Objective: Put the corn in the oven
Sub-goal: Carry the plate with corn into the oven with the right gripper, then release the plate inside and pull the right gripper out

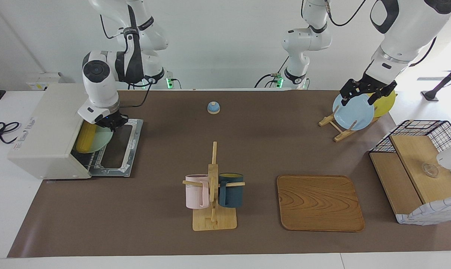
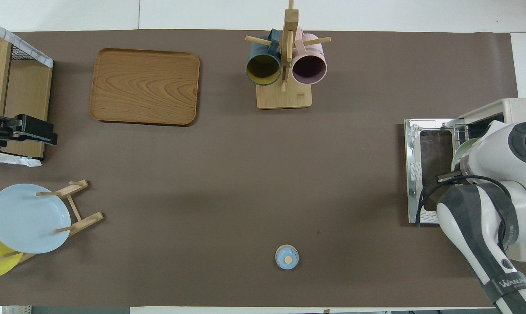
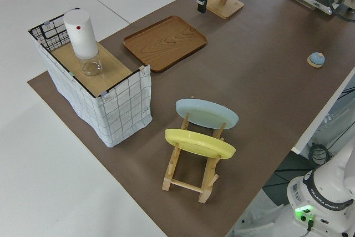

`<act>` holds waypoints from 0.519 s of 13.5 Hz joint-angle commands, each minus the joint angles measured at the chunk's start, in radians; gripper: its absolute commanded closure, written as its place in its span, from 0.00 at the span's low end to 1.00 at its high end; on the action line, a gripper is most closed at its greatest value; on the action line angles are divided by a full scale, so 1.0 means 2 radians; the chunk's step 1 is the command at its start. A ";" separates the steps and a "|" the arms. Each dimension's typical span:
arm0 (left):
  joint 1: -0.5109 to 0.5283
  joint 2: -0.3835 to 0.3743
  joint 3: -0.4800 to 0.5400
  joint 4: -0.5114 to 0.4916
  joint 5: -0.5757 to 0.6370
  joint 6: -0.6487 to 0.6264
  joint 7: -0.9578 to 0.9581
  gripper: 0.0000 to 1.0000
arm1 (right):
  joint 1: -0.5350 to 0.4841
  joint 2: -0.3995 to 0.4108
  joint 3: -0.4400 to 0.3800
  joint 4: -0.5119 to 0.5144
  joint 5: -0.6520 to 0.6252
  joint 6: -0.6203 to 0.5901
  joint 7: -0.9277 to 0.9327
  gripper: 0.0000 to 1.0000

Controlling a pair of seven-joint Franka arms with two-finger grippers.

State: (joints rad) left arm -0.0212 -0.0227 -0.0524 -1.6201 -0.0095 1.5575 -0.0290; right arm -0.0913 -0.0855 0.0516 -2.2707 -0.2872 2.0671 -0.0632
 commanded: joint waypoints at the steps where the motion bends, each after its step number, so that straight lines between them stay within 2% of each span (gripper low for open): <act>1: 0.007 -0.011 -0.004 -0.011 -0.006 0.003 0.003 0.00 | -0.013 -0.013 0.005 -0.017 0.010 0.020 -0.014 0.79; 7: 0.007 -0.011 -0.004 -0.011 -0.006 0.003 0.003 0.00 | -0.005 -0.007 0.006 -0.002 0.028 0.012 -0.011 0.79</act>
State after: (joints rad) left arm -0.0212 -0.0227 -0.0524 -1.6201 -0.0095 1.5575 -0.0290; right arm -0.0956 -0.0855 0.0528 -2.2781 -0.2722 2.0874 -0.0632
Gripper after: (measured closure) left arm 0.000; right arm 0.789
